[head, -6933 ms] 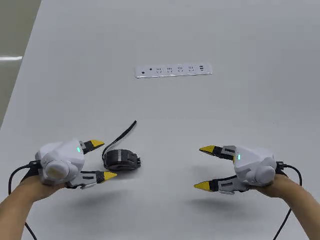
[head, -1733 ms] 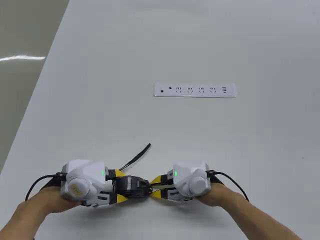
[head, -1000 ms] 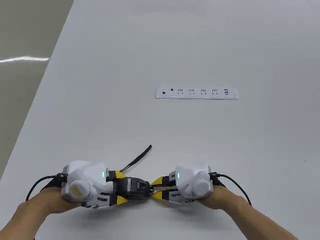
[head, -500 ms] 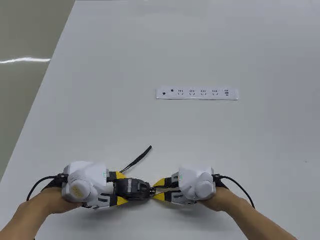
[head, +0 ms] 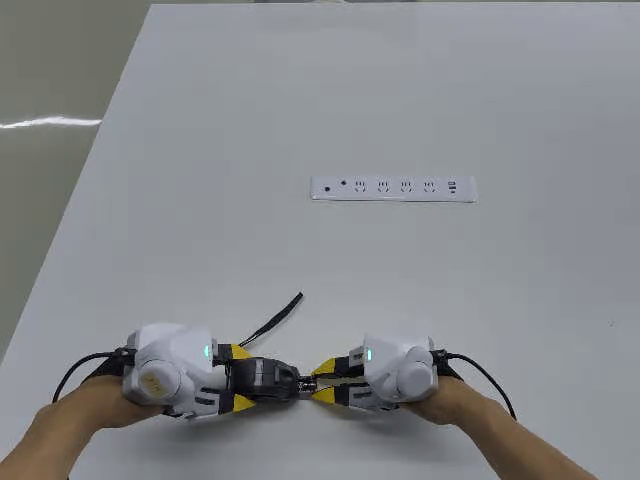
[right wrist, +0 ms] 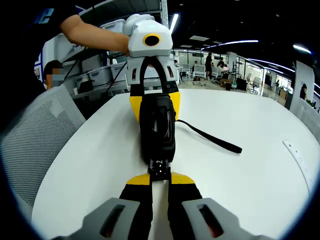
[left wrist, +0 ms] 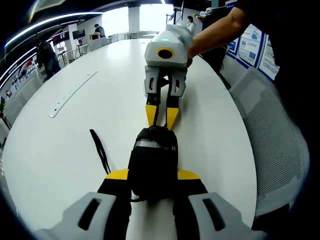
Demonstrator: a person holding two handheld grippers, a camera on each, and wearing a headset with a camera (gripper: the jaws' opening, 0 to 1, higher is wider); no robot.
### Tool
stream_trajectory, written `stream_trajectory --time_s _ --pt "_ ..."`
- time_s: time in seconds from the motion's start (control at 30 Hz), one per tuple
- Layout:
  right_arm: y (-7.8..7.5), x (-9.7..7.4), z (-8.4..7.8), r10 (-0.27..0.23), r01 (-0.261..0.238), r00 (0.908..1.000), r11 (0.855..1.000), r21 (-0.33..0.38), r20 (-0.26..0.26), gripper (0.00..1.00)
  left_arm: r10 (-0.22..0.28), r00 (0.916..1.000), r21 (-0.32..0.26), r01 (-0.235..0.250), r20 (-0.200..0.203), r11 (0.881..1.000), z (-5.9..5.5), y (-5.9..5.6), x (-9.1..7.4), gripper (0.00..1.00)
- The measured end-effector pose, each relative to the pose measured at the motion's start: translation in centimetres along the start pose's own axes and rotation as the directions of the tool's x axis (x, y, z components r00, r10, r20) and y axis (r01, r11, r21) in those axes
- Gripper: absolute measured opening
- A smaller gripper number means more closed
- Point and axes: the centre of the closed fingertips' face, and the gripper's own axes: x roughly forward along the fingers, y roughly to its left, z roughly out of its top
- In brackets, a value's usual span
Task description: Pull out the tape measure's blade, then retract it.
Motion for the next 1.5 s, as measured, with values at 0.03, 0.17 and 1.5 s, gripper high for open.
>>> stream_trajectory --time_s 0.03,0.17,1.5 --pt "0.0 0.0 0.0 -0.001 0.001 1.0 1.0 -0.001 0.0 0.08 0.0 1.0 -0.001 0.0 0.001 1.0 0.0 0.0 0.0 0.27" --pt "0.0 -0.1 0.0 -0.002 0.002 1.0 1.0 0.001 0.001 0.08 -0.001 1.0 -0.002 0.001 0.001 1.0 -0.1 0.0 0.0 0.27" --pt "0.0 -1.7 -0.7 -0.004 0.004 1.0 1.0 0.019 -0.004 0.08 -0.011 0.9999 0.004 0.011 0.003 1.0 0.0 -0.1 0.0 0.27"
